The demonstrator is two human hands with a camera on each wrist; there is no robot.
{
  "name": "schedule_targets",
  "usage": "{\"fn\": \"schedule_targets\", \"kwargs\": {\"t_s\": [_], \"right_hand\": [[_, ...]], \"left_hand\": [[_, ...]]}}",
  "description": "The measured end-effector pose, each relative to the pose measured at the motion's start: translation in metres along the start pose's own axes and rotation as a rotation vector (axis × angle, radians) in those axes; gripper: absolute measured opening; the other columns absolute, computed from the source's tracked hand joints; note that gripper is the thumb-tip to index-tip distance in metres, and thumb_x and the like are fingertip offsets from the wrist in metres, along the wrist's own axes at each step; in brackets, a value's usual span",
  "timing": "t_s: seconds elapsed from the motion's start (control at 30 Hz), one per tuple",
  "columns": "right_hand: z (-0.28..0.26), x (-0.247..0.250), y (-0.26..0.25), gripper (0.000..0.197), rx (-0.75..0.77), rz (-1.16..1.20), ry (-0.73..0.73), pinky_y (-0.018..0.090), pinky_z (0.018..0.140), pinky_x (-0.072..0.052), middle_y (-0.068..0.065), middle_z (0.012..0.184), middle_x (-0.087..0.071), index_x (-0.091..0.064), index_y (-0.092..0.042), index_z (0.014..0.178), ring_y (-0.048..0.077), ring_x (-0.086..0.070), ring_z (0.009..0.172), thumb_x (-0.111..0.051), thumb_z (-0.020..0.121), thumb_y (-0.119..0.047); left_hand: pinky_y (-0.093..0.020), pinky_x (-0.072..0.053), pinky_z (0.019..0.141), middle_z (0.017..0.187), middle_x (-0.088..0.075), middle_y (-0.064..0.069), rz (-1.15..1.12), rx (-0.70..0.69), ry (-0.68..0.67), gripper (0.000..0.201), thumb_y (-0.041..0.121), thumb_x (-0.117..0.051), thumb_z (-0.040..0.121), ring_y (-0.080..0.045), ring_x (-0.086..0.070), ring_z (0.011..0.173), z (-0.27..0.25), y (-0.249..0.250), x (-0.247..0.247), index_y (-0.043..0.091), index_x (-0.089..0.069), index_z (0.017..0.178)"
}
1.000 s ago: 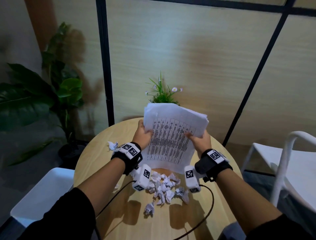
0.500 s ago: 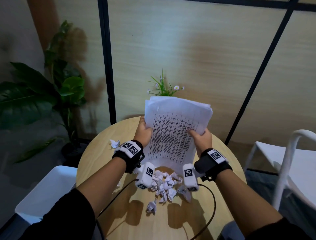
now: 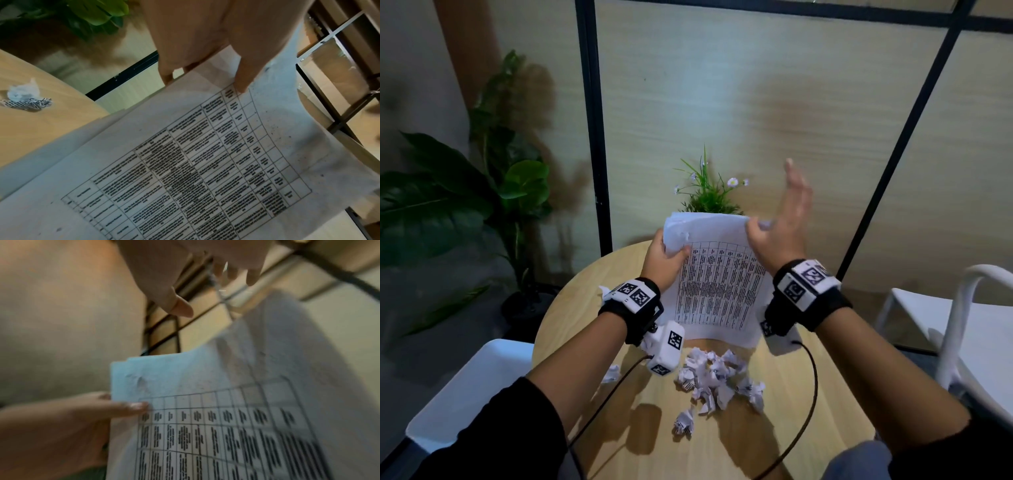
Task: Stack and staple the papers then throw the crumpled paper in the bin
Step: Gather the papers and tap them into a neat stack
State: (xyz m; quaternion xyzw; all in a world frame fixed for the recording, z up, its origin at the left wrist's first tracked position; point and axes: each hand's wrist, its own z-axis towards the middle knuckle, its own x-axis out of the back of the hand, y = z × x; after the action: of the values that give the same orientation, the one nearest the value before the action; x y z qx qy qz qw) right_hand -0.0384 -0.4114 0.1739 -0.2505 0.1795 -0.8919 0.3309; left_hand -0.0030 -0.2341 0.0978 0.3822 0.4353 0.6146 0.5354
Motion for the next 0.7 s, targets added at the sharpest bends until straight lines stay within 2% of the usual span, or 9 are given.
{"fn": "schedule_targets", "kwargs": {"t_s": [0.07,0.13,0.17,0.27,0.37,0.43,0.57,0.63,0.7], "right_hand": [[0.003,-0.008,-0.022,0.090,0.245,-0.232,-0.259,0.047,0.120,-0.009,0.005,0.158,-0.011,-0.010,-0.008,0.149,0.027,-0.010,0.147,-0.055,0.071,-0.016],[-0.001,-0.019,-0.033,0.091,0.291,-0.445,-0.697,0.053,0.119,0.000,0.004,0.160,0.002,0.000,-0.011,0.150,0.023,0.001,0.148,-0.057,0.080,-0.025],[-0.002,-0.025,-0.033,0.091,0.279,-0.491,-0.814,0.054,0.119,0.001,0.004,0.160,0.005,0.003,-0.012,0.150,0.021,0.005,0.148,-0.057,0.083,-0.029],[-0.002,-0.030,-0.035,0.087,0.274,-0.361,-0.677,0.046,0.118,0.005,0.004,0.160,0.005,0.002,-0.011,0.150,0.020,0.006,0.148,-0.053,0.085,-0.027],[-0.002,-0.034,-0.039,0.081,0.345,-0.473,-0.822,0.047,0.118,0.005,0.005,0.160,-0.001,-0.002,-0.011,0.150,0.021,0.001,0.148,-0.051,0.088,-0.028],[-0.003,-0.036,-0.042,0.080,0.359,-0.470,-0.813,0.047,0.118,0.004,0.004,0.160,-0.003,-0.005,-0.010,0.150,0.021,0.000,0.148,-0.053,0.087,-0.025],[-0.003,-0.040,-0.046,0.080,0.357,-0.467,-0.889,0.047,0.118,0.002,0.005,0.160,-0.006,-0.005,-0.010,0.150,0.021,-0.002,0.148,-0.052,0.087,-0.024],[-0.002,-0.041,-0.047,0.083,0.349,-0.461,-0.878,0.046,0.118,0.002,0.004,0.160,-0.006,-0.003,-0.010,0.150,0.021,-0.003,0.148,-0.054,0.086,-0.023],[0.000,-0.042,-0.047,0.083,0.335,-0.471,-0.879,0.050,0.117,0.001,0.002,0.160,-0.009,-0.004,-0.013,0.150,0.021,-0.004,0.148,-0.054,0.086,-0.025]], "left_hand": [[-0.031,-0.049,0.088,0.111,-0.059,-0.007,-0.015,0.003,-0.005,0.042,0.004,-0.062,0.086,-0.020,-0.058,0.101,0.000,0.001,0.000,0.004,-0.046,0.125],[-0.027,-0.048,0.086,0.110,-0.057,-0.007,-0.014,-0.021,-0.017,0.041,0.003,-0.062,0.086,-0.019,-0.056,0.100,0.000,0.000,-0.001,0.007,-0.046,0.122],[-0.028,-0.046,0.087,0.110,-0.056,-0.007,-0.002,-0.034,-0.020,0.038,0.005,-0.064,0.085,-0.018,-0.055,0.100,-0.001,0.000,-0.001,0.009,-0.046,0.119],[-0.032,-0.048,0.084,0.108,-0.059,-0.012,-0.013,-0.031,-0.022,0.036,0.008,-0.066,0.084,-0.018,-0.055,0.096,0.000,0.000,-0.002,0.005,-0.048,0.115],[-0.022,-0.050,0.076,0.105,-0.061,-0.006,-0.024,-0.010,-0.033,0.038,-0.001,-0.062,0.085,-0.010,-0.059,0.088,0.002,0.001,-0.003,0.003,-0.047,0.119],[-0.017,-0.050,0.072,0.102,-0.059,-0.003,0.000,-0.024,-0.050,0.037,-0.001,-0.061,0.086,-0.006,-0.056,0.085,0.003,0.001,-0.004,0.005,-0.047,0.119],[-0.023,-0.050,0.084,0.110,-0.059,-0.010,-0.014,-0.025,-0.060,0.038,-0.004,-0.058,0.086,-0.013,-0.059,0.093,0.002,0.001,-0.004,0.002,-0.046,0.122],[-0.010,-0.049,0.075,0.106,-0.058,-0.008,0.042,-0.041,-0.066,0.031,-0.004,-0.055,0.088,0.000,-0.060,0.085,0.003,0.001,-0.004,-0.001,-0.046,0.117],[-0.012,-0.048,0.073,0.104,-0.060,-0.006,0.062,-0.064,-0.082,0.030,-0.001,-0.055,0.089,0.005,-0.060,0.083,0.004,0.000,-0.004,-0.005,-0.049,0.118]]}}
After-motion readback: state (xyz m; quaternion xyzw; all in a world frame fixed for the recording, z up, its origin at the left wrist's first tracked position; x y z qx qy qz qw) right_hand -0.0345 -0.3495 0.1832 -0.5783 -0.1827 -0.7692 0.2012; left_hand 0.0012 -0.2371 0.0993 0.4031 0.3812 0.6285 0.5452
